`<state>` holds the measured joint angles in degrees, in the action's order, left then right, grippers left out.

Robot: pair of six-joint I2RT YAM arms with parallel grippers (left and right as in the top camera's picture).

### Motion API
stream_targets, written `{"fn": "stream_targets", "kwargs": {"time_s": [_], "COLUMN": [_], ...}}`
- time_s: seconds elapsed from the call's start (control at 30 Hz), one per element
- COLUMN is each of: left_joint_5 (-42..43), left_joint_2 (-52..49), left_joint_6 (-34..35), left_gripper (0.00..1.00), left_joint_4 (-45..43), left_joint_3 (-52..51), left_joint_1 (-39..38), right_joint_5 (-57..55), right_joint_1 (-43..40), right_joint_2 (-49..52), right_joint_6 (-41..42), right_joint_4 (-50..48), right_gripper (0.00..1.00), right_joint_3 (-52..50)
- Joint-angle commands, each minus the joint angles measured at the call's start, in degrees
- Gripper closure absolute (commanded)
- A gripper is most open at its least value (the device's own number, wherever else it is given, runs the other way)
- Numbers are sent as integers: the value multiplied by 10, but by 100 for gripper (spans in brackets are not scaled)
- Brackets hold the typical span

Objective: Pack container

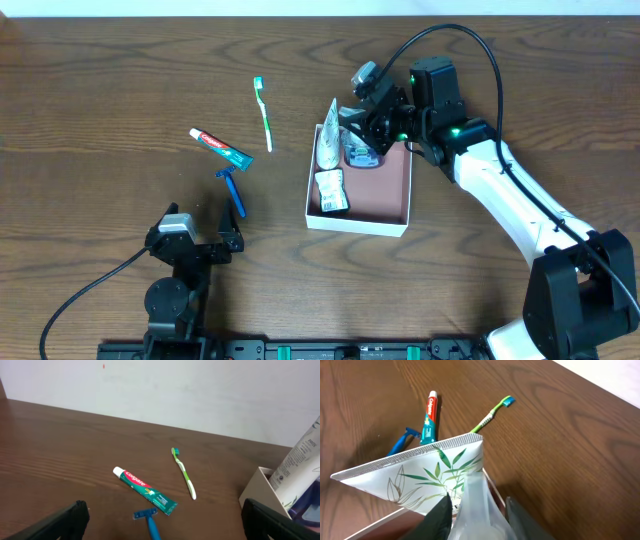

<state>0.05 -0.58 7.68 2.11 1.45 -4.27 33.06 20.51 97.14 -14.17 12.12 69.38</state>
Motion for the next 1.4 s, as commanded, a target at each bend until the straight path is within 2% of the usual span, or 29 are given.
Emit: {"fn": "stream_targets", "kwargs": {"time_s": [0.0, 0.07, 0.6, 0.83, 0.93, 1.03, 1.2, 1.3, 1.37], "left_joint_5": [-5, -5, -5, -5, -5, -5, -5, -5, -5], "left_joint_2": [3, 3, 3, 3, 3, 3, 3, 3, 3], "left_joint_6": [1, 1, 1, 1, 1, 1, 1, 1, 1], "left_gripper": [2, 2, 2, 2, 2, 2, 2, 2, 2], "left_joint_4": [21, 21, 21, 21, 21, 21, 21, 21, 21], "left_joint_3": [-12, -12, -12, -12, -12, -12, -12, -12, -12], "left_joint_1": [2, 2, 2, 2, 2, 2, 2, 2, 2], "right_joint_5": [19, 19, 15, 12, -6, -37, -81, -127, -162], "right_joint_1": [5, 5, 5, 4, -2, -12, -38, -59, -83], "right_joint_2": [-4, -4, -4, -35, -71, -115, -169, -191, -206], "right_joint_6": [-7, -7, -7, 12, 41, 84, 162, 218, 259], "right_joint_4": [-10, -10, -11, -10, -7, 16, 103, 155, 190], "right_gripper": [64, 61, 60, 57, 53, 44, 41, 34, 25], "right_joint_3": [12, 12, 12, 15, 16, 15, 16, 16, 16]}}
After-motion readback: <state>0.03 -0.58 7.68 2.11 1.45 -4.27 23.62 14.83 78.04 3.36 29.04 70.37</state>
